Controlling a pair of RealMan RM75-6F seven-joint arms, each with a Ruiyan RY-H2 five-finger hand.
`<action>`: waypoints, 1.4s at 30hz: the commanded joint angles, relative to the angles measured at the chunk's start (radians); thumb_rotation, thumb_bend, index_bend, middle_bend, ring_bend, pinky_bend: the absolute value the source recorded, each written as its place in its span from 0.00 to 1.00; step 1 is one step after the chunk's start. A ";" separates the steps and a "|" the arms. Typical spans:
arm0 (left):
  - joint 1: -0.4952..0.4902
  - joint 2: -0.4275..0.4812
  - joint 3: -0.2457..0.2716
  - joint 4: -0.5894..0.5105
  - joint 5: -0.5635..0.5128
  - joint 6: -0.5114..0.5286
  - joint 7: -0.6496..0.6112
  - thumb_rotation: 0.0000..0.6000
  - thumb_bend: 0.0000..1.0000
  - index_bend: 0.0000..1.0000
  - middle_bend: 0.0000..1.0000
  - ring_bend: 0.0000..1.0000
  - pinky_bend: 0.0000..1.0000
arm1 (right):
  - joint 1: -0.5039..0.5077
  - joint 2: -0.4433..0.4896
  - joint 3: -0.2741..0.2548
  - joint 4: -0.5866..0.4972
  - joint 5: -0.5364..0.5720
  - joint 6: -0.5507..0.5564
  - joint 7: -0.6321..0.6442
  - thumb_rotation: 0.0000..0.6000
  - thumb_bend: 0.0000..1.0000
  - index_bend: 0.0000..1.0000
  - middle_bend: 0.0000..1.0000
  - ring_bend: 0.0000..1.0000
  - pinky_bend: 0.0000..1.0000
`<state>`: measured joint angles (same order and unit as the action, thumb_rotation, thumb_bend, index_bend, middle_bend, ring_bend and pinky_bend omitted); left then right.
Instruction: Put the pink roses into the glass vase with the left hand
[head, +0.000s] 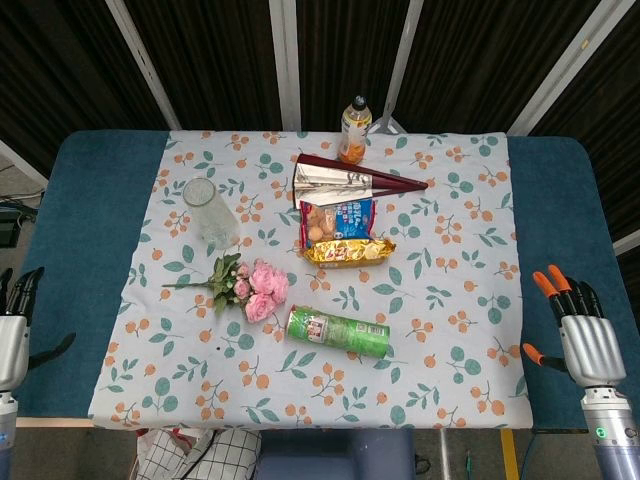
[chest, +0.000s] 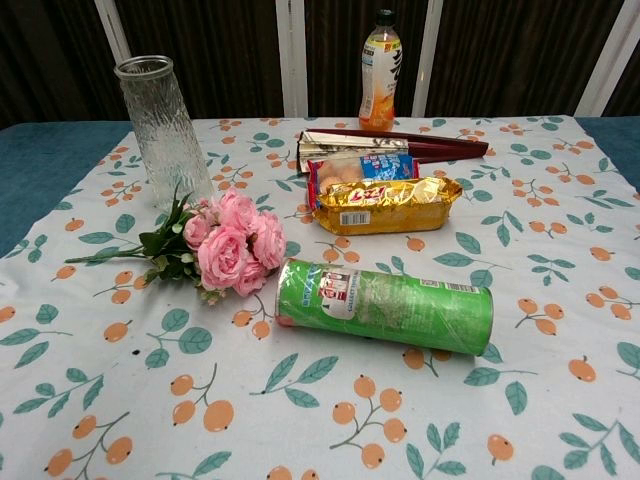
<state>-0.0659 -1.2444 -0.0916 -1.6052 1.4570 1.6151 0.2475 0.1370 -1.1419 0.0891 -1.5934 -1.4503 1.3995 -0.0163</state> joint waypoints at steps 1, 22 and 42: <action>0.002 0.001 0.001 -0.003 0.004 0.003 -0.001 1.00 0.23 0.09 0.12 0.00 0.00 | 0.000 -0.001 -0.001 -0.001 -0.002 0.002 -0.002 1.00 0.15 0.13 0.00 0.00 0.00; -0.094 0.030 0.002 -0.065 0.034 -0.158 0.001 1.00 0.22 0.08 0.12 0.00 0.00 | -0.015 0.019 0.002 0.003 0.020 0.006 0.056 1.00 0.15 0.13 0.00 0.00 0.00; -0.390 -0.170 -0.106 -0.119 -0.330 -0.526 0.335 1.00 0.22 0.06 0.11 0.00 0.00 | -0.019 0.036 0.003 -0.002 0.005 0.013 0.122 1.00 0.15 0.13 0.00 0.00 0.00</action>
<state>-0.4324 -1.3891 -0.1906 -1.7396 1.1506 1.1085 0.5600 0.1188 -1.1067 0.0916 -1.5951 -1.4446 1.4116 0.1049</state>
